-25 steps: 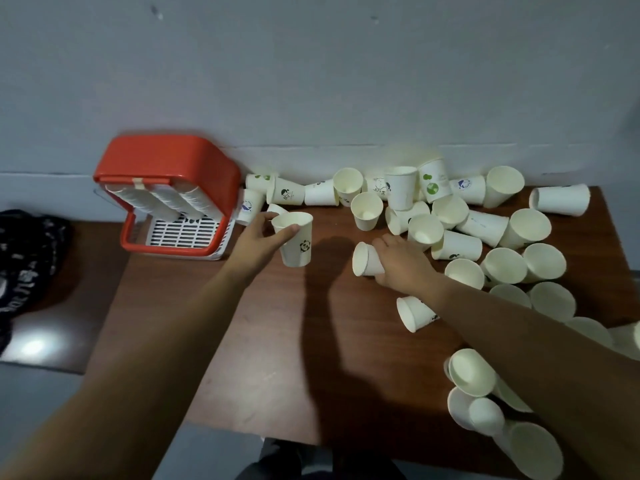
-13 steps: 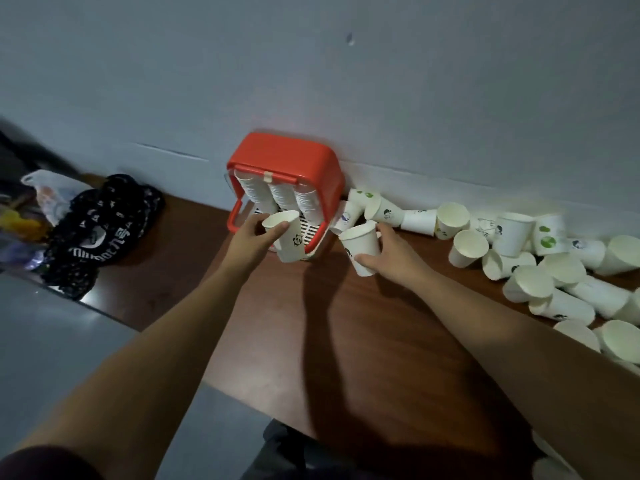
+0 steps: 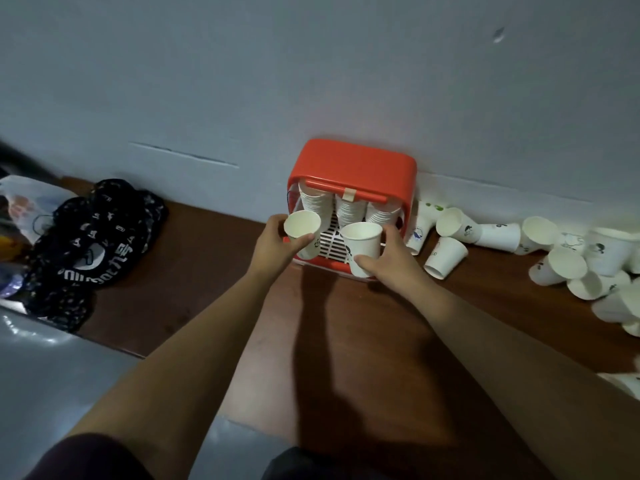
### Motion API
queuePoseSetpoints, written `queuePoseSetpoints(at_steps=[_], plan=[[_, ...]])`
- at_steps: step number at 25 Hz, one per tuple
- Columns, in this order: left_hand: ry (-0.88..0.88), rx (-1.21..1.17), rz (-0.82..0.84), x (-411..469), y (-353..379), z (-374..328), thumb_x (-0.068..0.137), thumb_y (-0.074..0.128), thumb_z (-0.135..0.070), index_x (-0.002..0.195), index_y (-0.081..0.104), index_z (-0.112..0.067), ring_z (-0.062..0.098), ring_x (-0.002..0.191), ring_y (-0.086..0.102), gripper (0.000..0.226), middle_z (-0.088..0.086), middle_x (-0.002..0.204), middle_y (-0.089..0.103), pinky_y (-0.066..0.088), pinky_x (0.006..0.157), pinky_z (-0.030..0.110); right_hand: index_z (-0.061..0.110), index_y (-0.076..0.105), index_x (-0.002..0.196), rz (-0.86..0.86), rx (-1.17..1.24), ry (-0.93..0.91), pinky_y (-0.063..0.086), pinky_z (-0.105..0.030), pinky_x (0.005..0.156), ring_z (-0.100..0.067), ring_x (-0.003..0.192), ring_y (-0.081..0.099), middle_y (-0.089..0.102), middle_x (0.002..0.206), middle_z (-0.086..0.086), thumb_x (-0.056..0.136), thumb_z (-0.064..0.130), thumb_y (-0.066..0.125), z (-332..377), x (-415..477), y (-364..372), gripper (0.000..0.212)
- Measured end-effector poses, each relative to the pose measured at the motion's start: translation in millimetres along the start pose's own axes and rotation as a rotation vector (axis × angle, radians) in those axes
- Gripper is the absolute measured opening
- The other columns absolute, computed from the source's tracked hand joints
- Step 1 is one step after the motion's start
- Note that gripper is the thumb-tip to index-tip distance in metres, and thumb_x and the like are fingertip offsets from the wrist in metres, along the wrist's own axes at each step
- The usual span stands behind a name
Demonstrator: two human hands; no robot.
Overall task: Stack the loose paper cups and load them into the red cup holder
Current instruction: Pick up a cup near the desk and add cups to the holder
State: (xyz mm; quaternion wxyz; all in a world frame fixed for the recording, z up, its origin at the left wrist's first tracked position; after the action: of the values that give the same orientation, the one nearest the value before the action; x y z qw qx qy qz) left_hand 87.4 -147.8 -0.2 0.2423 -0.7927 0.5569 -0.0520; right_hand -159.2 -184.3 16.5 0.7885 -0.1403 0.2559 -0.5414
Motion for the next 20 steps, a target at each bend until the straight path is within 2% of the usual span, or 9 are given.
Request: queuePoseSetpoints(at_steps=[4,8,11,13,16,19,20], plan=[[0.025,0.026,0.071,20,9,18,0.076,0.083,-0.041,0.125,0.053,-0.017,0.01,0.106,0.06,0.062,-0.007,0.118,0.061,0.05,0.086,0.023,0.018,0.037,0.136,-0.042,0.032,0.016,0.041,-0.027,0.09,-0.015,0.115,0.052,0.05,0.128,0.002,0.079,0.023,0.077,-7,11,17,0.069],[0.043,0.031,0.089,42,17,29,0.075,0.084,-0.04,0.13,0.05,-0.017,0.009,0.107,0.059,0.069,-0.006,0.121,0.061,0.051,0.085,0.02,0.019,0.037,0.138,-0.049,0.056,0.04,0.043,-0.027,0.091,-0.012,0.114,0.052,0.05,0.124,0.008,0.081,0.023,0.077,-13,23,28,0.07],[0.089,0.089,0.132,56,26,33,0.073,0.085,-0.038,0.127,0.05,-0.021,0.006,0.102,0.058,0.067,-0.009,0.117,0.06,0.047,0.077,0.013,0.021,0.036,0.139,-0.069,0.077,0.033,0.046,-0.028,0.092,-0.013,0.116,0.053,0.051,0.127,0.007,0.08,0.024,0.078,-17,37,35,0.072],[0.116,0.163,0.173,61,32,40,0.072,0.084,-0.045,0.125,0.053,-0.027,0.005,0.1,0.059,0.064,-0.012,0.114,0.061,0.05,0.08,0.019,0.026,0.035,0.139,-0.072,0.11,0.013,0.047,-0.028,0.094,-0.012,0.117,0.053,0.051,0.13,0.008,0.08,0.023,0.079,-16,43,37,0.074],[0.189,0.435,0.211,72,37,58,0.068,0.075,-0.06,0.137,0.043,-0.034,0.02,0.108,0.059,0.081,-0.006,0.119,0.064,0.051,0.09,0.042,0.032,0.037,0.134,-0.062,0.125,-0.009,0.048,-0.026,0.093,-0.011,0.119,0.053,0.052,0.131,0.01,0.077,0.023,0.08,-15,53,46,0.072],[0.225,0.636,0.186,78,40,64,0.069,0.073,-0.059,0.138,0.049,-0.025,0.03,0.11,0.052,0.081,0.007,0.119,0.06,0.043,0.091,0.041,0.027,0.039,0.134,-0.062,0.137,-0.044,0.051,-0.03,0.093,-0.011,0.119,0.053,0.053,0.13,0.007,0.075,0.023,0.079,-9,60,59,0.071],[0.23,0.661,0.163,78,39,62,0.067,0.069,-0.065,0.136,0.053,-0.024,0.031,0.108,0.05,0.081,0.009,0.117,0.059,0.039,0.09,0.039,0.024,0.04,0.134,-0.078,0.145,-0.061,0.052,-0.032,0.092,-0.011,0.118,0.054,0.053,0.13,0.007,0.075,0.02,0.079,-6,61,63,0.071]])
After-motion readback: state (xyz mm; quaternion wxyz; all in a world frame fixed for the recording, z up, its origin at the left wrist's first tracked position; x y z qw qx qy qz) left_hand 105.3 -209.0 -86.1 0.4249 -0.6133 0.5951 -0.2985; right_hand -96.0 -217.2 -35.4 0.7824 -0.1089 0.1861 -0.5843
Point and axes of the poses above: each hand's wrist, its own x-axis towards the middle knuckle, its own y-axis out of the palm, z = x × y, the point moved 8 cm from there along x, towards the middle knuckle
